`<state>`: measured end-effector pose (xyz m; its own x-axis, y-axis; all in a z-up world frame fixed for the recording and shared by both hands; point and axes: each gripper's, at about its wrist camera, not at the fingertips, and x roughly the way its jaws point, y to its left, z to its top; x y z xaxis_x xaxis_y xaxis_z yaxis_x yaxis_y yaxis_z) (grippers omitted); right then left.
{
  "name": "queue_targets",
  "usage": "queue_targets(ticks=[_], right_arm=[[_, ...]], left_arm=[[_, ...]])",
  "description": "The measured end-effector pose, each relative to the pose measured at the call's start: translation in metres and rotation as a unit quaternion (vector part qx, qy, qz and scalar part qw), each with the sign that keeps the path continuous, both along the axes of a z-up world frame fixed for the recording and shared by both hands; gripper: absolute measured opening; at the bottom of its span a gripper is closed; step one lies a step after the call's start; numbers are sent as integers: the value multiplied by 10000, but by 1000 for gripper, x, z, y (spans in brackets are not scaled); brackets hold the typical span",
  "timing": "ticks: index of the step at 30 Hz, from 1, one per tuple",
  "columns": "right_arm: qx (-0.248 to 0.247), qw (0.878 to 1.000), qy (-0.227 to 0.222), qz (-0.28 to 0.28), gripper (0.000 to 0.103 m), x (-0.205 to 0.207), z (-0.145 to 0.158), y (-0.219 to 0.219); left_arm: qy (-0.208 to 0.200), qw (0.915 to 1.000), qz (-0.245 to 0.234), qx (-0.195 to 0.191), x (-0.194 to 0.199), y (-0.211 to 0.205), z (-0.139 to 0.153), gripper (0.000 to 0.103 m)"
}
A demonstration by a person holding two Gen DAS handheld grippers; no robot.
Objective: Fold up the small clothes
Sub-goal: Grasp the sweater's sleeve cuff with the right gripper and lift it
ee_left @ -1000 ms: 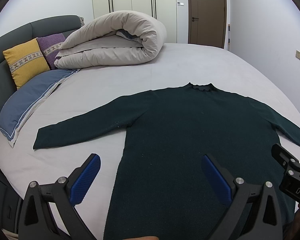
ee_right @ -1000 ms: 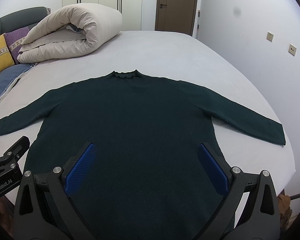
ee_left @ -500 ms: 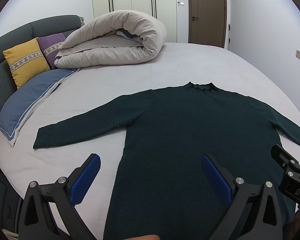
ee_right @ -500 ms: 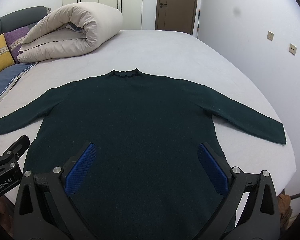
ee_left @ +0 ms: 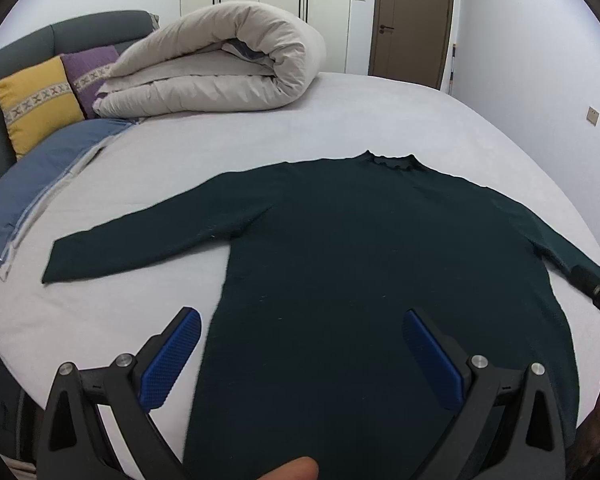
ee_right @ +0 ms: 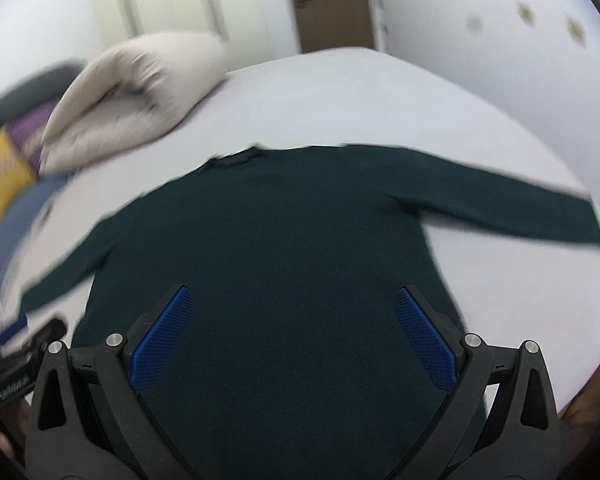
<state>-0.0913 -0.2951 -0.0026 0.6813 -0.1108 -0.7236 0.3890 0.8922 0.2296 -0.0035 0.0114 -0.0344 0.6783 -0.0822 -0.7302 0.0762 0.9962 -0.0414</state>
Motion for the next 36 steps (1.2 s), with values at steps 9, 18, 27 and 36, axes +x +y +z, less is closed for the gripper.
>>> queue_targets(ticks=[9, 18, 27, 36], right_arm=[[1576, 9590, -338, -2332, 85, -78, -55, -244], [2367, 9188, -955, -3010, 63, -128, -83, -346], [2519, 9137, -1142, -2979, 28, -131, -99, -377], [1924, 9431, -1017, -2514, 8, -110, -62, -364]], left_arm=[[764, 9943, -339, -658, 35, -19, -25, 103], [949, 9895, -474, -979, 61, -41, -36, 103], [1156, 9893, -407, -790, 83, -55, -44, 103], [1223, 9882, -392, -835, 99, -52, -53, 103]])
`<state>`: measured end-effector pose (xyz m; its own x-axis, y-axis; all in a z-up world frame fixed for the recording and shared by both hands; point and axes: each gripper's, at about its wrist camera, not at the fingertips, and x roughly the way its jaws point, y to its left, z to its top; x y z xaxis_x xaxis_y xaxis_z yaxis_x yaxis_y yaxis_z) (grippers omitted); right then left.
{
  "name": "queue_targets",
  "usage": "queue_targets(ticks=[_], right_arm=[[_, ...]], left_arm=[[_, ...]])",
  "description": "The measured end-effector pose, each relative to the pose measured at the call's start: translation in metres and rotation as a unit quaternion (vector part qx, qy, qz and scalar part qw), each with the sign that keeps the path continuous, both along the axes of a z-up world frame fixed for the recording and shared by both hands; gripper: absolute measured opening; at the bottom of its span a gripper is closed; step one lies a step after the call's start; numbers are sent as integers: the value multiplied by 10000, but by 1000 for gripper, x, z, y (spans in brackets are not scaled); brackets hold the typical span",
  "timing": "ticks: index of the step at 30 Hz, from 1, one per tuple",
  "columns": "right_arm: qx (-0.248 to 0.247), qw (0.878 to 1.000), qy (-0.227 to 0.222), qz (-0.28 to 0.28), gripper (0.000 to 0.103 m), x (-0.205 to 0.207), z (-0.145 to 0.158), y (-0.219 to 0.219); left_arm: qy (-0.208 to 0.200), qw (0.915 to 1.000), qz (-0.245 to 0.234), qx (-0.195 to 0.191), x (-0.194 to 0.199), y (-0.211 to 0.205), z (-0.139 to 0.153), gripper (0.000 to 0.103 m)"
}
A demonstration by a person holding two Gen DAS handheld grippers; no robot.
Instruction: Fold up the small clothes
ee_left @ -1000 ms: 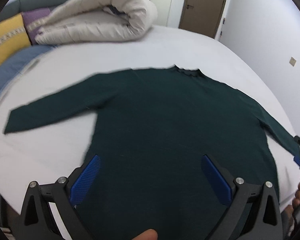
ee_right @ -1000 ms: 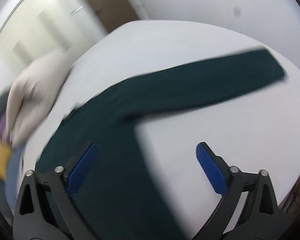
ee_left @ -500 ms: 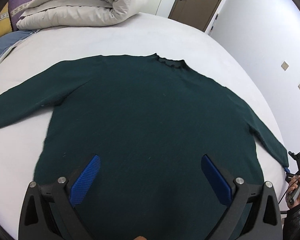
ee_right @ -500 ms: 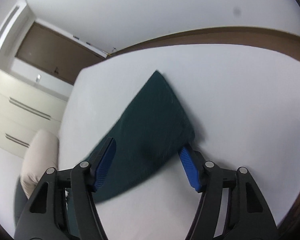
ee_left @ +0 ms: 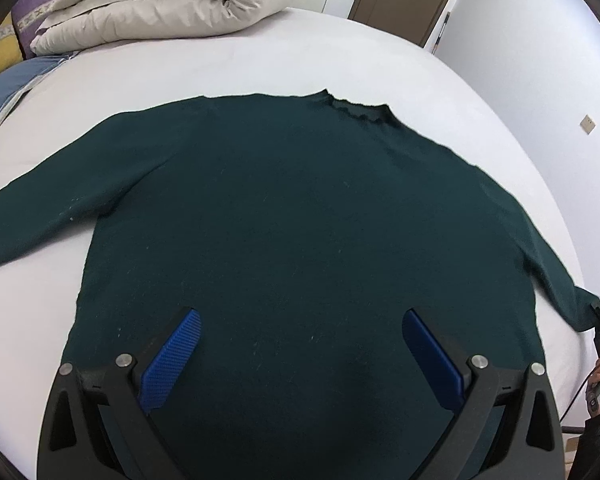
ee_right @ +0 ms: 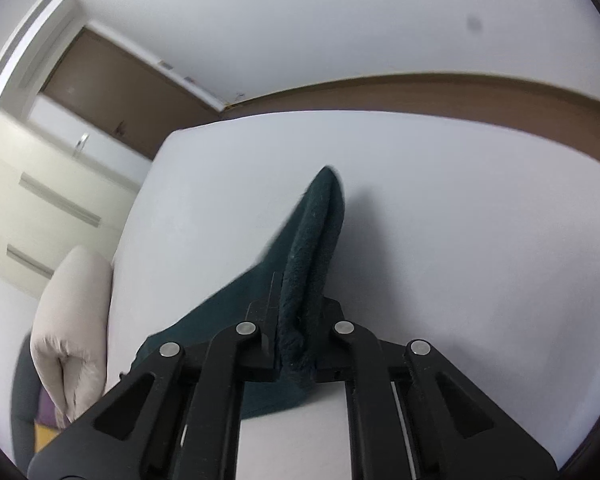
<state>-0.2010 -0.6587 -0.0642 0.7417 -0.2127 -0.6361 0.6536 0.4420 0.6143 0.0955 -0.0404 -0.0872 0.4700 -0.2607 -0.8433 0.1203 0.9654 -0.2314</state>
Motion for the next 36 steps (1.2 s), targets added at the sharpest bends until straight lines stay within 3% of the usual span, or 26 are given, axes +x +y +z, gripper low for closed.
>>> queue_targets(ticks=[5, 11, 14, 16, 18, 20, 22, 23, 26, 29, 34, 36], right_arm=[[-422, 9936, -197, 1032, 7, 69, 53, 67], [-561, 9628, -326, 2621, 7, 179, 81, 206], [-469, 9437, -194, 3268, 11, 208, 51, 302], [-277, 9345, 32, 3550, 13, 231, 23, 336], [-92, 9306, 185, 3655, 33, 247, -16, 356], [-84, 9305, 284, 3652, 50, 250, -28, 378], [-200, 9296, 250, 3671, 52, 220, -48, 381], [-214, 9297, 241, 3669, 52, 230, -54, 387], [-194, 9366, 111, 3497, 52, 205, -54, 354], [-182, 9436, -24, 3305, 52, 156, -23, 300], [-429, 9531, 22, 2996, 53, 132, 9, 251], [-435, 9565, 45, 2884, 53, 123, 11, 233]], left_arm=[[-5, 9989, -40, -464, 4, 7, 4, 96], [86, 9926, 100, -1208, 16, 23, 1, 93], [135, 9878, 170, -1542, 21, 35, -1, 93], [167, 9835, 219, -1789, 26, 42, -4, 93], [205, 9806, 207, -1938, 30, 46, -6, 93], [235, 9795, 191, -1993, 34, 46, -8, 93], [268, 9783, 96, -2052, 41, 38, -10, 93], [283, 9781, 58, -2063, 44, 34, -11, 93], [374, 9766, -103, -2113, 56, 9, -16, 92], [484, 9759, -311, -2104, 68, -23, -21, 81], [699, 9805, -675, -1710, 93, -79, -36, 64], [714, 9827, -703, -1557, 99, -90, -42, 47]])
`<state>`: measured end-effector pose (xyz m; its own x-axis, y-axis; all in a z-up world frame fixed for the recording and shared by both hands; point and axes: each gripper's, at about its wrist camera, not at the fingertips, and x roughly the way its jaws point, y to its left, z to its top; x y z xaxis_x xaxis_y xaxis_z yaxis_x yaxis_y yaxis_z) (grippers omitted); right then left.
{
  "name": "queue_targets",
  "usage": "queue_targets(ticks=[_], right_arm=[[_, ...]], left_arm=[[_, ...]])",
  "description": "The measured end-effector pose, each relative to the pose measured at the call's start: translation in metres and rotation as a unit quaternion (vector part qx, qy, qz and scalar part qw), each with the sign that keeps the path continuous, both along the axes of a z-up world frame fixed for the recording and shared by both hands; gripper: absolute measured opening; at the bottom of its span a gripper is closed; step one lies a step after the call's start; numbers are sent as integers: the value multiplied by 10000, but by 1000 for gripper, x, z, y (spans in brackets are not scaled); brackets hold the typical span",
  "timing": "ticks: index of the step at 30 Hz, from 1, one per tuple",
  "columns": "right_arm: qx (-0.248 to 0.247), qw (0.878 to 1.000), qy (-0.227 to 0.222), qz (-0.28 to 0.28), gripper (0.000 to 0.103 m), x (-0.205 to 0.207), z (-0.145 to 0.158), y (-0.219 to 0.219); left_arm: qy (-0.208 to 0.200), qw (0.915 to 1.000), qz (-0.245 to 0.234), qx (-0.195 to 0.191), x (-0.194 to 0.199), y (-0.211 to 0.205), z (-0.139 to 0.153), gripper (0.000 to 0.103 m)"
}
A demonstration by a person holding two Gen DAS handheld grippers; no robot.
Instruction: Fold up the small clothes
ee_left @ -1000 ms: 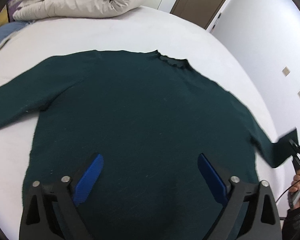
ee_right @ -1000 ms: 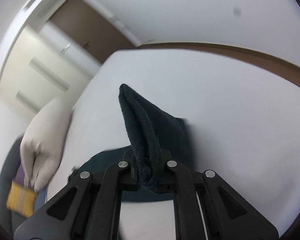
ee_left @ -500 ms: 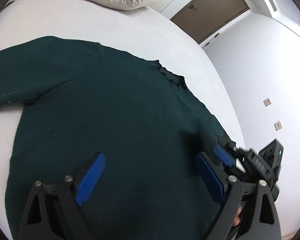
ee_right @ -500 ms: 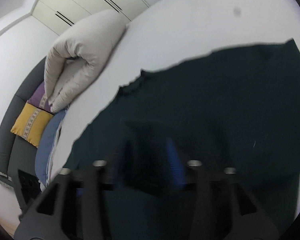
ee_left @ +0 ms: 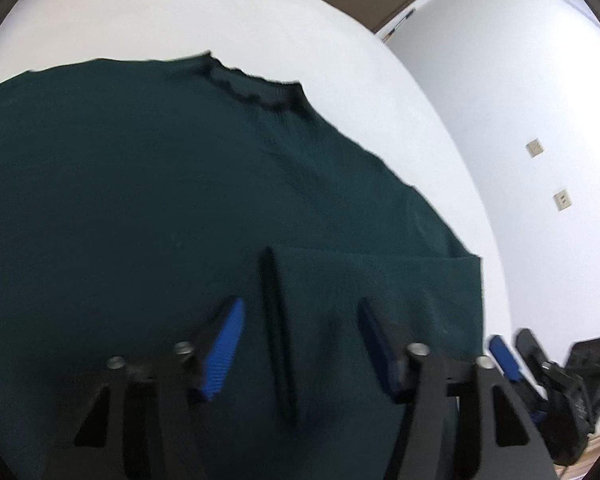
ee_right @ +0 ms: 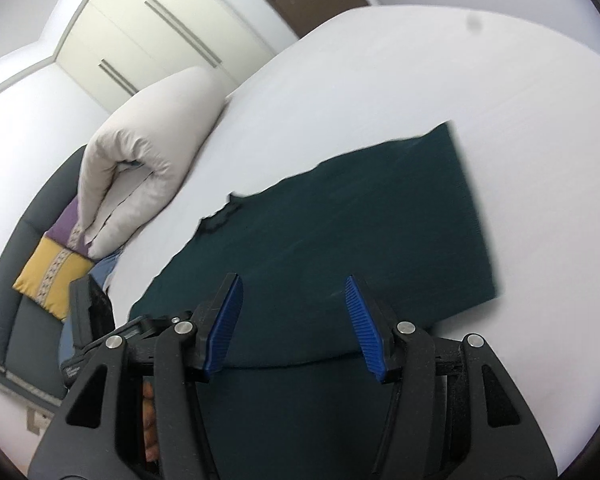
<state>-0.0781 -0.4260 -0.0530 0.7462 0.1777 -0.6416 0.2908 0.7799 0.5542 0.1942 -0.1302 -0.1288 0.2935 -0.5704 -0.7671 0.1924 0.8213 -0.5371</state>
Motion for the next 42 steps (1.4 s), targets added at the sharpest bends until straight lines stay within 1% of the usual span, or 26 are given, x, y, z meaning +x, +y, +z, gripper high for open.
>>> queue_targets(ticks=[1, 2, 3, 4, 5, 6, 9, 12, 16, 19, 21, 24, 26, 29, 31, 33, 36, 38, 40, 41, 42], right_arm=[[5, 10000, 27, -57, 53, -2, 0, -7], [2, 9999, 53, -106, 53, -5, 0, -12], [-8, 9999, 74, -152, 53, -9, -1, -18], [-5, 9998, 81, -192, 53, -12, -2, -24], [7, 9997, 87, -221, 53, -14, -4, -27], [14, 9996, 94, -259, 53, -15, -5, -31], [32, 9995, 123, -301, 53, -14, -9, -37], [-130, 9995, 126, -254, 53, -9, -10, -37], [-231, 9990, 181, -323, 53, 1, -8, -48], [-339, 9984, 254, -374, 53, 10, -6, -56], [-391, 9981, 325, -359, 53, 18, -7, -59], [-533, 9972, 396, -332, 53, 29, -6, -62], [-614, 9965, 456, -331, 53, 35, -6, -65], [-768, 9944, 627, -365, 53, 54, -11, -73], [-833, 9931, 700, -428, 53, 67, -15, -79], [-852, 9920, 820, -449, 53, 84, -21, -86], [-793, 9910, 1030, -322, 53, 107, -31, -91], [-851, 9895, 1153, -188, 52, 124, -38, -90], [-1013, 9872, 1225, -104, 51, 136, -43, -87], [-1143, 9853, 1265, -39, 45, 143, -44, -85], [-1256, 9831, 1332, 15, 31, 149, -46, -84]], left_arm=[[-53, 9999, 4, 119, 2, -4, 0, 40], [-88, 9998, -10, 197, 3, -4, 1, 26], [-142, 9995, -27, 283, 3, -5, 3, 21], [-200, 9994, -59, 288, 4, -6, 5, 17], [-235, 9992, -84, 303, 3, -5, 6, 11], [-311, 9988, -112, 349, 2, -5, 7, 10], [-446, 9983, -128, 357, -2, -2, 12, 9], [-696, 9969, -96, 364, -6, 9, 27, 9], [-1024, 9939, 155, 385, -2, 40, 50, 9], [-1203, 9905, 456, 479, 8, 67, 58, 9], [-1146, 9901, 650, 489, 19, 88, 56, 9], [-1075, 9887, 823, 644, 30, 107, 43, 9], [-1074, 9876, 926, 672, 27, 116, 37, 9], [-967, 9887, 925, 679, 27, 122, 24, 9], [-976, 9885, 875, 756, 27, 120, 18, 9], [-971, 9887, 892, 719, 27, 121, 14, 9], [-964, 9892, 910, 627, 28, 125, 10, 9], [-969, 9892, 895, 634, 27, 125, 9, 9], [-975, 9892, 899, 628, 25, 127, 8, 9], [-970, 9892, 907, 618, 24, 129, 8, 9], [-976, 9891, 915, 608, 22, 130, 10, 9]])
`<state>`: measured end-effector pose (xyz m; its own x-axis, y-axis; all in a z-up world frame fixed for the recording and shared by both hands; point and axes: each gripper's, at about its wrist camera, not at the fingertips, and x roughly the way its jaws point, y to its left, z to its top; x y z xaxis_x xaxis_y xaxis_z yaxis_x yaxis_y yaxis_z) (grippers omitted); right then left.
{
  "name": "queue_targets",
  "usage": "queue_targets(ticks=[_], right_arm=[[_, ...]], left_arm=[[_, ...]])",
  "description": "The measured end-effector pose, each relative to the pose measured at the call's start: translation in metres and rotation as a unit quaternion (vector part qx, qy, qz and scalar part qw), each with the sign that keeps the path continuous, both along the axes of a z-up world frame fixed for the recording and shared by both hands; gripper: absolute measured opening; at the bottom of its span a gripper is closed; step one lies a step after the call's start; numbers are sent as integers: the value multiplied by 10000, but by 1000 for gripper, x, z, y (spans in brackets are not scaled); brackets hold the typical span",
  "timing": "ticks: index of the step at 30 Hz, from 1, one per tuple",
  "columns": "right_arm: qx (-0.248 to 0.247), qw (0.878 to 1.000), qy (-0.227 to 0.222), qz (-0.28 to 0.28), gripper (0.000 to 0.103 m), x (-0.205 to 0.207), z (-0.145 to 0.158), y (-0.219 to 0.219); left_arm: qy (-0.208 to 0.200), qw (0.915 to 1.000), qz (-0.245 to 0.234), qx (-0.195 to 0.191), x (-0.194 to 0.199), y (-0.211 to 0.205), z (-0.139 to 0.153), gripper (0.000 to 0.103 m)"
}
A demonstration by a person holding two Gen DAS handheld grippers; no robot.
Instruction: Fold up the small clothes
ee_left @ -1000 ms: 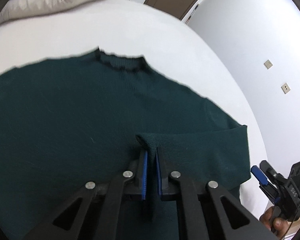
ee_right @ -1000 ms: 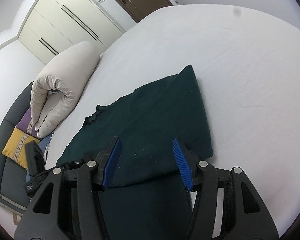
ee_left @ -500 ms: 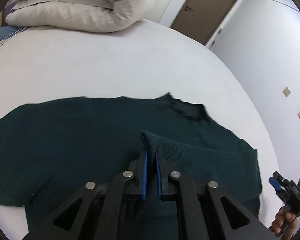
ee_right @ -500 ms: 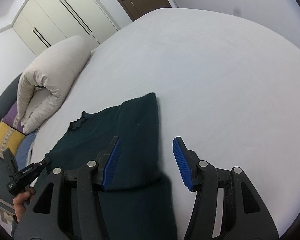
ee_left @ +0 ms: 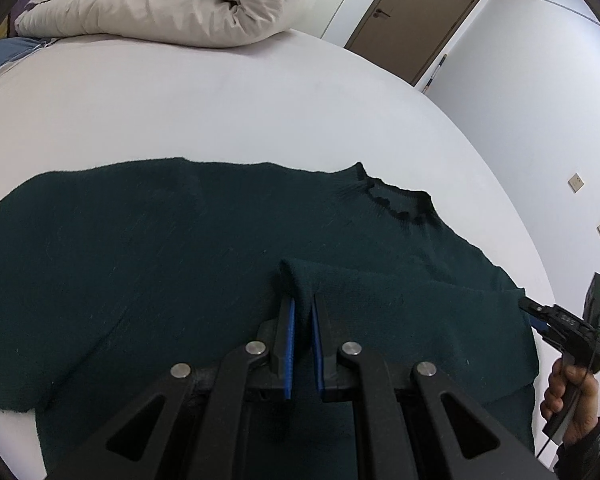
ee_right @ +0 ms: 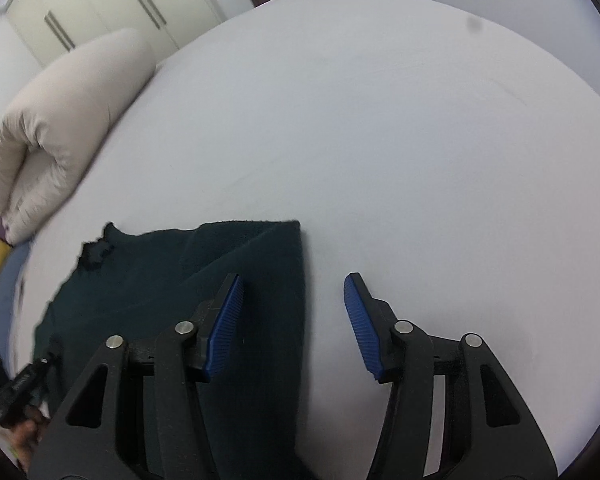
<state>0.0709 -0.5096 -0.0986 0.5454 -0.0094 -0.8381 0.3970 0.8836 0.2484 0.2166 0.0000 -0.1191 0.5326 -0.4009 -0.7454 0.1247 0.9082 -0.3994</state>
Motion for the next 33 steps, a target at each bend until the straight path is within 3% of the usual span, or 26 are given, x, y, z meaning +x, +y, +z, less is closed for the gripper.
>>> queue_targets(ticks=[2, 6, 13, 17, 23, 25, 27, 30, 33], right_arm=[[-35, 9999, 87, 113, 14, 8, -2, 1], [-350, 9990, 173, 215, 7, 20, -2, 9], [-516, 9985, -7, 172, 6, 23, -4, 21], [-432, 9990, -58, 139, 5, 26, -24, 17], [-35, 9994, -340, 54, 10, 26, -18, 14], [131, 9990, -421, 20, 16, 18, -11, 17], [125, 9983, -570, 86, 29, 8, -4, 23], [14, 9984, -433, 370, 30, 9, -3, 35], [-236, 9988, -106, 426, 30, 21, -13, 45]], left_arm=[[-22, 10000, 24, 23, -2, 1, 1, 9], [-5, 9999, 152, -6, -9, 4, 0, 8], [-47, 9992, 399, -35, -18, 13, 2, 4], [93, 9988, 462, 98, -10, 16, -13, 1], [24, 9997, 249, -29, -17, 14, -11, 1], [58, 9995, 281, -132, -18, 16, -11, 5], [108, 9989, 301, -330, -16, 19, -12, 23], [97, 9985, 260, -479, -12, 16, -8, 42], [71, 9995, 119, -277, -8, 5, -5, 43]])
